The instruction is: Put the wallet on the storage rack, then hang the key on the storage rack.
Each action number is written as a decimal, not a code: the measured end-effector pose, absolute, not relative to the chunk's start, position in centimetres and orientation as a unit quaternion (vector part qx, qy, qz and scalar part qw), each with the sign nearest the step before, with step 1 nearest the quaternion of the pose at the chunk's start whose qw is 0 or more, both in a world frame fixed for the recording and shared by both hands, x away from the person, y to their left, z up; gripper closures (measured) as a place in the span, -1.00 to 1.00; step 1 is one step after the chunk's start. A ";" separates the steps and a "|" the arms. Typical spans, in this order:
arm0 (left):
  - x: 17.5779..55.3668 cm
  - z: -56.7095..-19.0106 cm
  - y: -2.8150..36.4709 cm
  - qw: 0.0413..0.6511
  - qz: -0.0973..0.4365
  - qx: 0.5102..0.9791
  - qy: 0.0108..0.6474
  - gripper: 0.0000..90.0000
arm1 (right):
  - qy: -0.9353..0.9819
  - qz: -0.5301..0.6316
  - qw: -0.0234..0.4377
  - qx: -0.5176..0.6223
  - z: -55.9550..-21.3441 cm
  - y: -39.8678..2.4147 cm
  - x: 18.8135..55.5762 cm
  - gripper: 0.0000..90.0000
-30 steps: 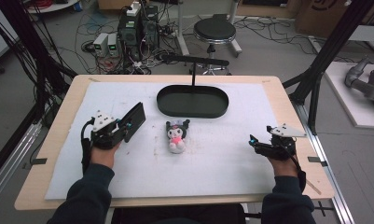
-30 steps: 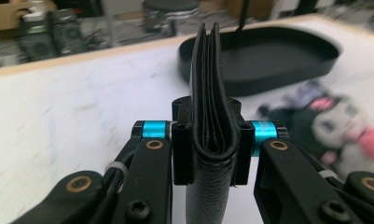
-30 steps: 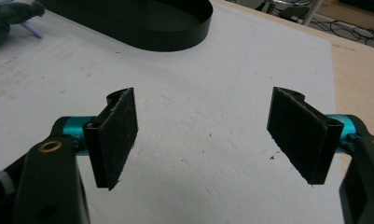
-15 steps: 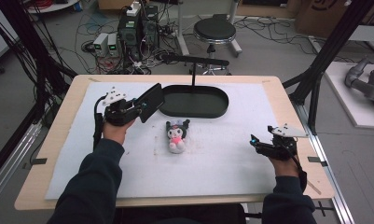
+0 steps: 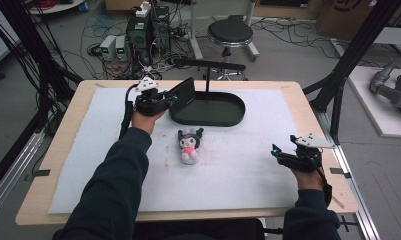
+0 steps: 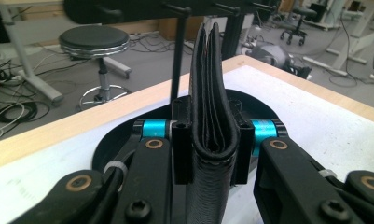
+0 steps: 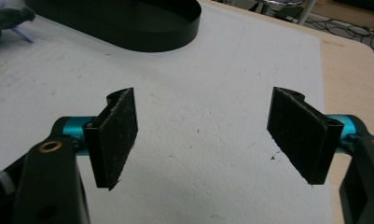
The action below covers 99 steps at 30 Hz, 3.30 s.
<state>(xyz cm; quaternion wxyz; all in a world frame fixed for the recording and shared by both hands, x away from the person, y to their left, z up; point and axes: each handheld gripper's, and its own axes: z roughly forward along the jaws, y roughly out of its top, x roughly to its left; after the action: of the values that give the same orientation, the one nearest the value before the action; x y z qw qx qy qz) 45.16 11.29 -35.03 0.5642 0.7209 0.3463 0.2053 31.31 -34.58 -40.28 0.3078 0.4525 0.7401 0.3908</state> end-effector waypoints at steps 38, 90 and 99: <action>52.7 -41.5 4.1 0.504 0.142 0.756 0.392 0.31 | 0.740 0.388 0.306 0.456 -40.6 -34.9 31.3 -0.44; 36.5 -37.8 19.4 0.582 0.246 0.651 0.420 -0.56 | 0.736 0.387 0.315 0.457 -40.3 -34.2 31.4 -0.51; 35.5 -38.1 21.3 0.567 0.256 0.654 0.431 -0.56 | 0.736 0.393 0.315 0.452 -40.1 -33.5 31.4 -0.50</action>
<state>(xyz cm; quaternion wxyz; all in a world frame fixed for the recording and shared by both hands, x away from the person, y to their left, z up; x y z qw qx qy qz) 35.51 21.34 -38.08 0.5666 0.6542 0.4307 0.2559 31.45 -33.55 -40.08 0.3146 0.4521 0.7362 0.3933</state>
